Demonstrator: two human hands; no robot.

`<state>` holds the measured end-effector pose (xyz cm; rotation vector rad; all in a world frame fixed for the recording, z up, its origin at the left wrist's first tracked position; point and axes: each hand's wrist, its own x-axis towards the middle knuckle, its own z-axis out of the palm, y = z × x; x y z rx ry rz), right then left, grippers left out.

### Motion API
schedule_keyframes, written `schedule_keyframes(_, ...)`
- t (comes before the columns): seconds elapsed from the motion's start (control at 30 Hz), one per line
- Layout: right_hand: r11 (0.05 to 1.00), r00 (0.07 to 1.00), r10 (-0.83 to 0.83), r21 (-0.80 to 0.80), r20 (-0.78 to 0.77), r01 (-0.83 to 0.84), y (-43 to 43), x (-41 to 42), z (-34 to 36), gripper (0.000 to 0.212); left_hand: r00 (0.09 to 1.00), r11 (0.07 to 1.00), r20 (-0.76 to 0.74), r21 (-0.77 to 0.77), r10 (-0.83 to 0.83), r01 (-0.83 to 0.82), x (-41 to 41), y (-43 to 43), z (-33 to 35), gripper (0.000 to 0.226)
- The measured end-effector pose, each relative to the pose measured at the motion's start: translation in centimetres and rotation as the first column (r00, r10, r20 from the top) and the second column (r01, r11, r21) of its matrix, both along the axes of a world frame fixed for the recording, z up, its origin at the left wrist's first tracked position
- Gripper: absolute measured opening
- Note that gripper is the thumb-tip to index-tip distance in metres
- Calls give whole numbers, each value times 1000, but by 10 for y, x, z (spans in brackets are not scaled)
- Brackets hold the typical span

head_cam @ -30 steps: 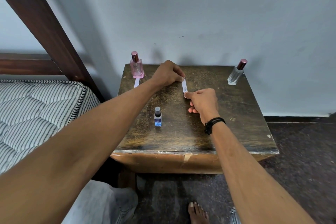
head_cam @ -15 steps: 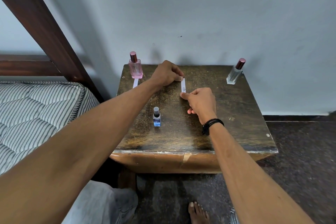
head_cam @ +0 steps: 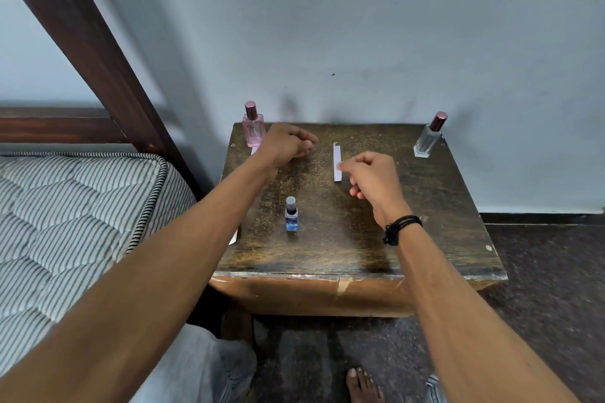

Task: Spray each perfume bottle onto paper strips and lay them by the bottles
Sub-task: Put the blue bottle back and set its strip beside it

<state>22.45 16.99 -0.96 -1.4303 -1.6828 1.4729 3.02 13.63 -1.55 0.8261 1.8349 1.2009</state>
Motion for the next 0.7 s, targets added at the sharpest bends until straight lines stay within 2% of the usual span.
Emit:
schedule_keyframes(0.03, 994, 994, 106, 27, 1, -106, -1, 0, 5, 12, 999, 1000, 36, 5, 13, -13, -3, -9, 0, 20)
schedule_keyframes(0.1, 930, 932, 357, 65, 69, -361, -2, 3, 15, 28, 993, 999, 109, 19, 41, -43, -8, -29, 3, 22)
schedule_keyframes(0.2, 736, 718, 656, 13, 231, -677, -7, 6, 23, 48, 980, 992, 165, 37, 111, -119, -7, -63, 11, 22)
schedule_keyframes(0.27, 642, 612, 742, -30, 273, -766, -12, 6, 21, 55, 969, 982, 186, 64, 165, -179, -2, -84, 14, 23)
schedule_keyframes(0.37, 604, 583, 775, -19, 244, -797, -22, 0, 17, 54, 963, 966, 158, 104, 219, -236, 4, -105, 15, 24)
schedule_keyframes(0.7, 637, 658, 677, 183, 331, -748, -44, -13, 6, 26, 973, 967, 37, 112, 226, -229, 8, -109, 29, 18)
